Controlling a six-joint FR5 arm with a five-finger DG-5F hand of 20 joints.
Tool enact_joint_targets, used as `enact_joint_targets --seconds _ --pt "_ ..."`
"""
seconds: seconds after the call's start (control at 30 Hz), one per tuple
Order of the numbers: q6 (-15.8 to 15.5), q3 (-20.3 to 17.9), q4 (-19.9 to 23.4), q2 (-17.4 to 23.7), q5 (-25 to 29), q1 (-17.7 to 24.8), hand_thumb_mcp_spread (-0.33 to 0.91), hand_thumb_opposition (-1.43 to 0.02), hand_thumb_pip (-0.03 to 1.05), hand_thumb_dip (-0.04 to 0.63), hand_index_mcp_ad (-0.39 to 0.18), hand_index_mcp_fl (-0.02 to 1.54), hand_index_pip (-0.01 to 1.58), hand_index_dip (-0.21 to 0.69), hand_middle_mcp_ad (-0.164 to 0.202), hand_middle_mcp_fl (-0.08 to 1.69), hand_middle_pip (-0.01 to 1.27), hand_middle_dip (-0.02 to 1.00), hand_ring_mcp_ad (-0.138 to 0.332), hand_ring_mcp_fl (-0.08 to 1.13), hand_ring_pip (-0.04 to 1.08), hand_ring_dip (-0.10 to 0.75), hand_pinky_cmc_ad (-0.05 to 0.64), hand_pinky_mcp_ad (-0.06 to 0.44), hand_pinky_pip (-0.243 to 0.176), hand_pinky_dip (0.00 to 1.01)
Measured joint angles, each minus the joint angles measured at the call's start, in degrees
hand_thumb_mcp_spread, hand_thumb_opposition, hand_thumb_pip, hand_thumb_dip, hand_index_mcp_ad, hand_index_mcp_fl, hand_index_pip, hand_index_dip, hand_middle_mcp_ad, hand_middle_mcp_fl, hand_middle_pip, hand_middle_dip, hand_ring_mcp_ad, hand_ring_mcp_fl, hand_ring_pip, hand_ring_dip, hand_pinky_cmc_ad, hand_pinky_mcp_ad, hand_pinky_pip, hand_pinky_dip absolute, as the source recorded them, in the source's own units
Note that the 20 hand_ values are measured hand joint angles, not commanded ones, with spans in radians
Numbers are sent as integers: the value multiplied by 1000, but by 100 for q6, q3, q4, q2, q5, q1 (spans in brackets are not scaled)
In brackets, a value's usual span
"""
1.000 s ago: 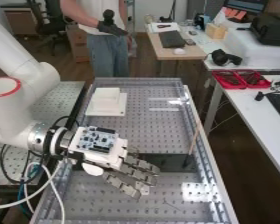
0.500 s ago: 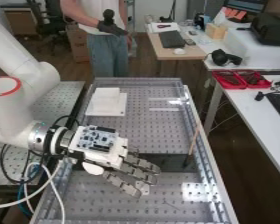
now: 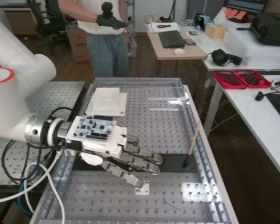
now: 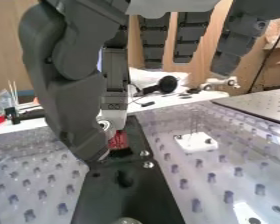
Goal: Grab the bearing and place it in the white container
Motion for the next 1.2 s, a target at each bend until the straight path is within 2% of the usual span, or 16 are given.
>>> enact_joint_targets --seconds 0.37,0.43,0.67,0.87,1.2 --pt "-19 -207 -87 508 -144 129 520 -925 496 298 -113 318 1375 215 75 42 140 192 117 14 105 86 356 290 -10 187" --pt "-21 -281 -125 648 -163 189 520 -925 496 298 -117 318 1375 215 75 42 140 192 117 14 105 86 356 290 3 190" --pt "-26 -544 -207 1047 -16 537 520 -925 496 298 -117 318 1379 213 75 42 140 190 117 14 105 86 356 288 3 190" --pt "-33 -825 -287 1420 457 1088 520 -925 496 298 -113 318 1375 215 75 63 140 190 113 14 105 82 356 290 3 190" --pt "-38 -1307 -367 2000 1587 2226 525 -937 496 298 -117 318 1379 215 75 56 140 190 113 14 105 82 356 288 3 190"
